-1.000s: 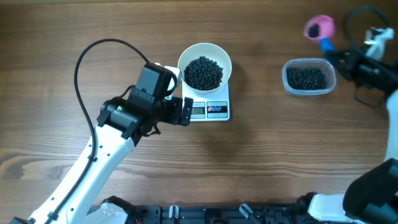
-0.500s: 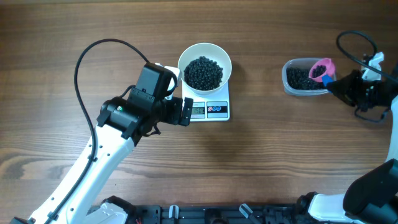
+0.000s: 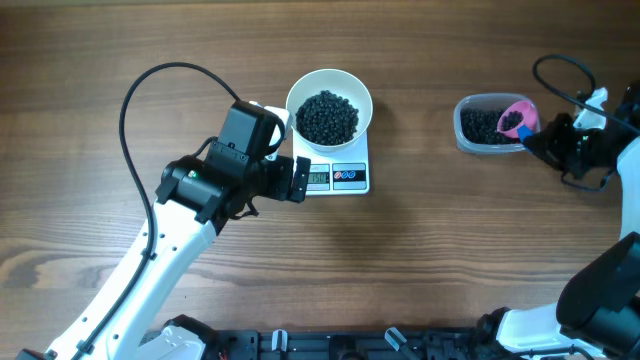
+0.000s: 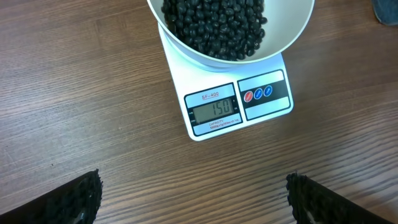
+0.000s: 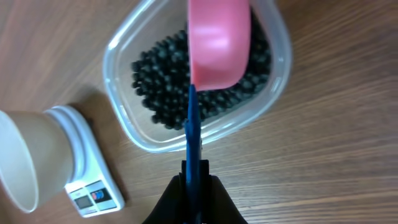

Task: Scoop item into bowl and weigh 150g on scale
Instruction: 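Carry the empty scoop back and lower it into the bean tub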

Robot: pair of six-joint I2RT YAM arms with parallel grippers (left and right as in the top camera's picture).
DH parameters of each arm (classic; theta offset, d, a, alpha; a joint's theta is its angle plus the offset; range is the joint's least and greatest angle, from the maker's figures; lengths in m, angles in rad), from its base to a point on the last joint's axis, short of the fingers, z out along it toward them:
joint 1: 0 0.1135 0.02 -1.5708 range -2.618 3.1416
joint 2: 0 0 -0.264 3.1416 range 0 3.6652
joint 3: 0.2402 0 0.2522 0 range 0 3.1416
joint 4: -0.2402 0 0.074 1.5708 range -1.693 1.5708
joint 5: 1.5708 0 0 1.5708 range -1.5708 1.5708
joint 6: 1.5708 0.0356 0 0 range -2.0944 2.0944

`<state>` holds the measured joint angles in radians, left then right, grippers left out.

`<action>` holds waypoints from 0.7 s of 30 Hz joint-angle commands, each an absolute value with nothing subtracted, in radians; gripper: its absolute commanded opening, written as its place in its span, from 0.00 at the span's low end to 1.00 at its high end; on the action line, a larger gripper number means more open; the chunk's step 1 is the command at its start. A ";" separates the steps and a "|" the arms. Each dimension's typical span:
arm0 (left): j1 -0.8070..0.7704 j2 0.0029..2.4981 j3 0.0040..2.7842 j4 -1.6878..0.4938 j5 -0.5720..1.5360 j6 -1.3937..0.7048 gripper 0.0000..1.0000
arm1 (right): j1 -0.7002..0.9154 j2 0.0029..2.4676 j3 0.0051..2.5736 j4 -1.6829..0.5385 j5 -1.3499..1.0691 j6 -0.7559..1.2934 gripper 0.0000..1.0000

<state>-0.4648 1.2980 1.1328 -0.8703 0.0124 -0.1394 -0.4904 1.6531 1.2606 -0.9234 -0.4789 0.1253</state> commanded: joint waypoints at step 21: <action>-0.463 1.300 1.132 -0.868 0.010 -0.146 1.00 | -0.488 1.167 1.303 -1.128 -0.152 0.159 1.00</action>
